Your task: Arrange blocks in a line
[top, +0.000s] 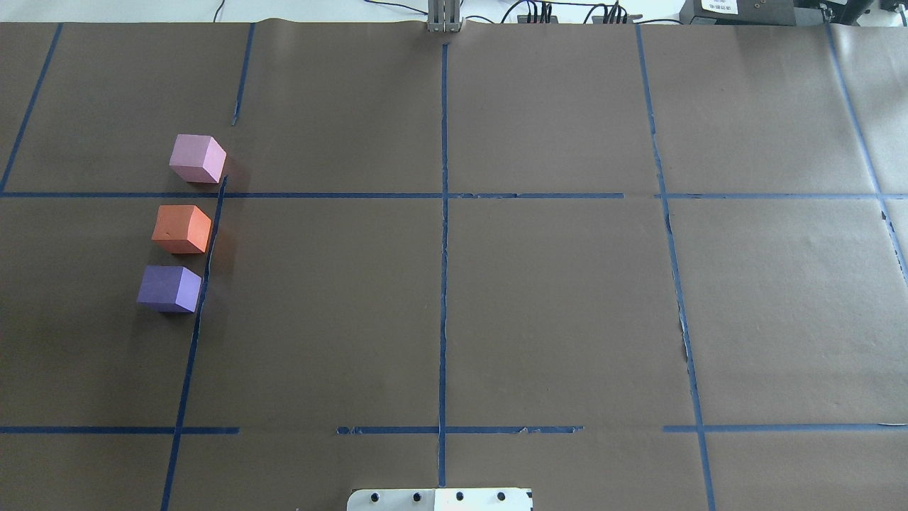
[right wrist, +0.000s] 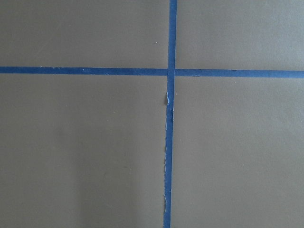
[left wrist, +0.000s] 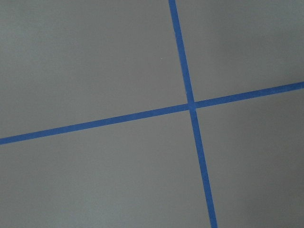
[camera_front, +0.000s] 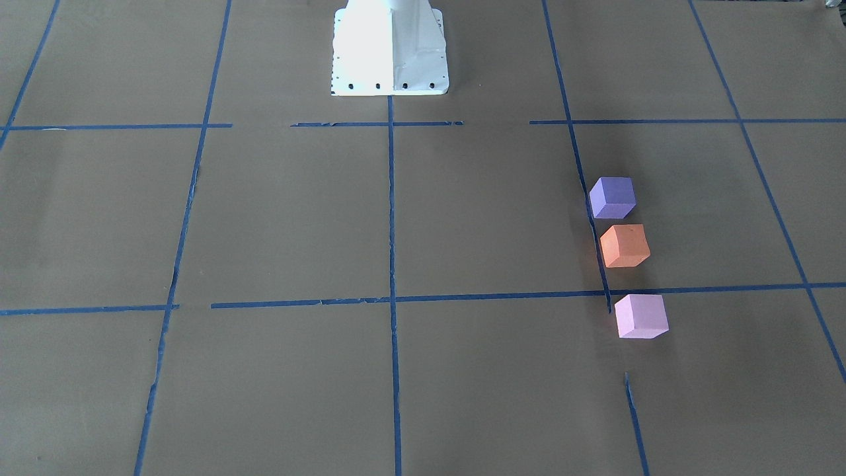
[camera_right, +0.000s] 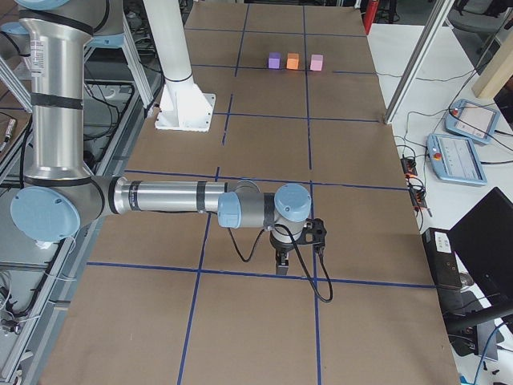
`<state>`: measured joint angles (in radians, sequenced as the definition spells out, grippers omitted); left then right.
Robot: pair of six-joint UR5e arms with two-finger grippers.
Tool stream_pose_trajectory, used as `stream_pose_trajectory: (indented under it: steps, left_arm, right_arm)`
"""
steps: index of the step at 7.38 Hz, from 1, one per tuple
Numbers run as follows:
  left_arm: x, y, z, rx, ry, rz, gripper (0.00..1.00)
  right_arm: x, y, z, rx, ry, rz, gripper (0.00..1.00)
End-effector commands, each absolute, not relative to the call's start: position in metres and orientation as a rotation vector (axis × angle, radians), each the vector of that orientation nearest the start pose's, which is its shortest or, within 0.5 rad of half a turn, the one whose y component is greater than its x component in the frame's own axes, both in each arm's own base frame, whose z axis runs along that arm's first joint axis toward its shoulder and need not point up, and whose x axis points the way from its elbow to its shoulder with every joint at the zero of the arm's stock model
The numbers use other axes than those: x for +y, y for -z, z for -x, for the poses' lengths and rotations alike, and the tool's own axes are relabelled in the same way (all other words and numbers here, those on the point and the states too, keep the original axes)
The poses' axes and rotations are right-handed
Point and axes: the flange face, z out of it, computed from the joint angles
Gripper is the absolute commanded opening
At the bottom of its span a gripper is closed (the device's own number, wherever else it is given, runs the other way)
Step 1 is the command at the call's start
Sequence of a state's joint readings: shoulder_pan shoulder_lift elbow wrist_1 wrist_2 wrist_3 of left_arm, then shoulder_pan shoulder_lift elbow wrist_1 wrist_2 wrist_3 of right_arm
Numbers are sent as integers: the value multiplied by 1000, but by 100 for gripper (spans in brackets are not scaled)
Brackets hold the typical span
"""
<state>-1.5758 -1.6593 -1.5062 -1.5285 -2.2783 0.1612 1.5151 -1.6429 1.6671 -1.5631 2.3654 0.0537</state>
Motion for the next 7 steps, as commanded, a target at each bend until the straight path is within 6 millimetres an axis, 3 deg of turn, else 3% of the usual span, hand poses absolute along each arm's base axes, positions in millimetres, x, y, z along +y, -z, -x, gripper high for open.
stream_pose_trajectory:
  steps: [1,7]
  left_arm:
    - [-526,-656,73,709,-128,-30,100]
    - [-522,-655,68,789,-110,-2,100]
  right_arm:
    - [-466,-643,-37,-795,14,13,100]
    - [-466,-643,-36,-795,16,13,100]
